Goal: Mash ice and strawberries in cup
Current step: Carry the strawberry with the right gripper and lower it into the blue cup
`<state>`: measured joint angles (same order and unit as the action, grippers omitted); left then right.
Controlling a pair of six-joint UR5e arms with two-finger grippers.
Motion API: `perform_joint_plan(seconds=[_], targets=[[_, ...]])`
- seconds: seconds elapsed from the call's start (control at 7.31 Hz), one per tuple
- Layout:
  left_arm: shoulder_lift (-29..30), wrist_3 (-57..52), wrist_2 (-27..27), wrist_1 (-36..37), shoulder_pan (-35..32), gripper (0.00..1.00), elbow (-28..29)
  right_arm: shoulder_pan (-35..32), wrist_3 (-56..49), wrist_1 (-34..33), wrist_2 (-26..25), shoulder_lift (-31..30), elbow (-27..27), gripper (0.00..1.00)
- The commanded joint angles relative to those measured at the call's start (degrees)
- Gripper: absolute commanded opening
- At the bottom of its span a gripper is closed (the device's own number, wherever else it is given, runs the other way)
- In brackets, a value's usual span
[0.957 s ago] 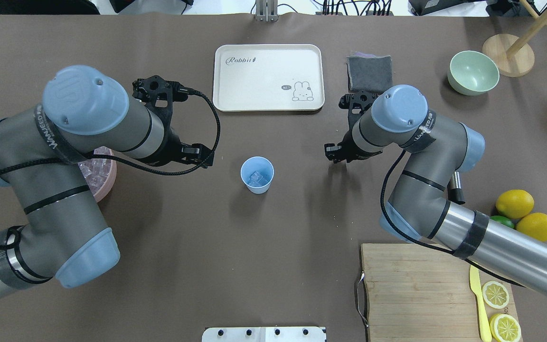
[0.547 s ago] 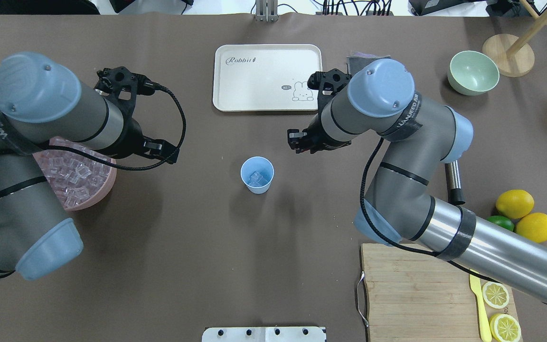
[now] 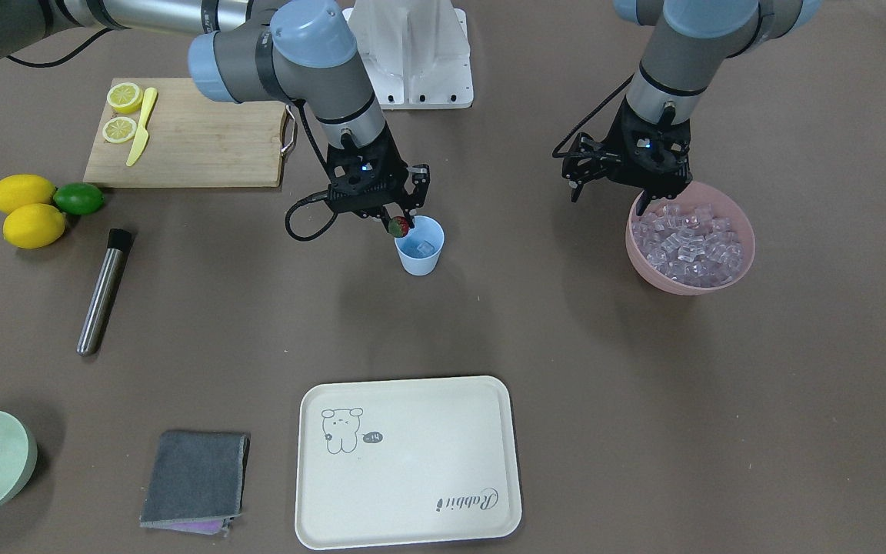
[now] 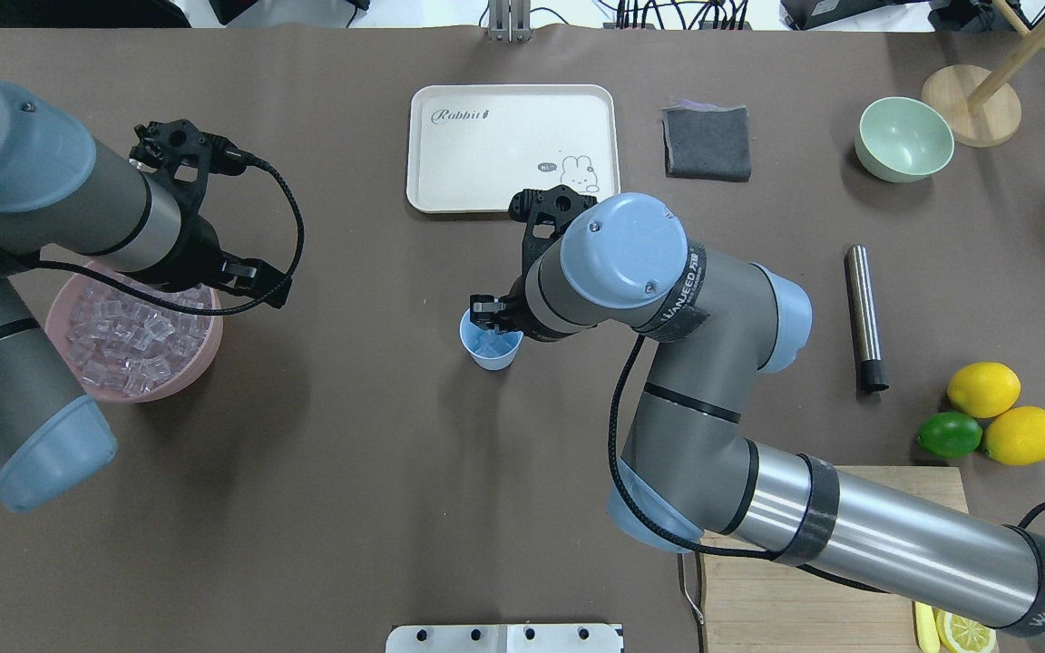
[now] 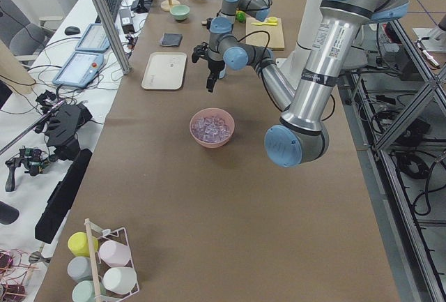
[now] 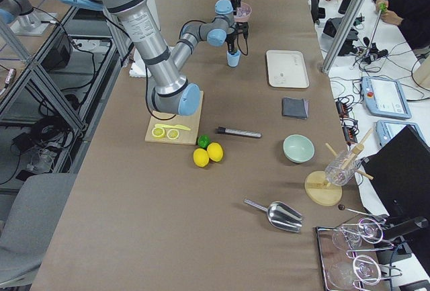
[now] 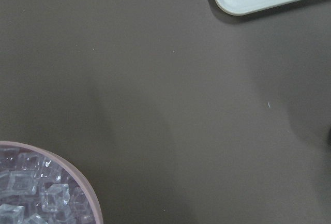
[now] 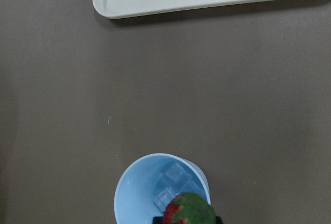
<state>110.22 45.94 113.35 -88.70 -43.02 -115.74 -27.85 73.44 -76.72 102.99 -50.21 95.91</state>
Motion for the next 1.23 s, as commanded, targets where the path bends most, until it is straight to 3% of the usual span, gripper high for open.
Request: perform_joint_plan(seconds=[0.0,0.41,0.55,0.96,1.09], targets=[[-0.2,0.2,0.0,0.0,0.0,0.98,0.1,0.8,0.2,0.0,-1.0,0.9,-0.6,0.00],[-0.2,0.2,0.0,-0.1,0.0,0.98,0.5,0.8,2.3,0.1,-1.9,2.8,-2.9,0.00],[-0.2,0.2,0.0,-0.1,0.0,0.98,0.7,0.8,4.4,0.3,-2.2,3.4,-3.7,0.99],[-0.2,0.4,0.1,-0.1,0.0,0.98,1.1,0.0,5.6,0.0,-3.0,4.1,-3.1,1.00],[-0.2,0.5,1.1,0.1,-1.1,0.98,1.0,-3.3,4.5,-0.2,1.7,2.9,-2.2,1.00]])
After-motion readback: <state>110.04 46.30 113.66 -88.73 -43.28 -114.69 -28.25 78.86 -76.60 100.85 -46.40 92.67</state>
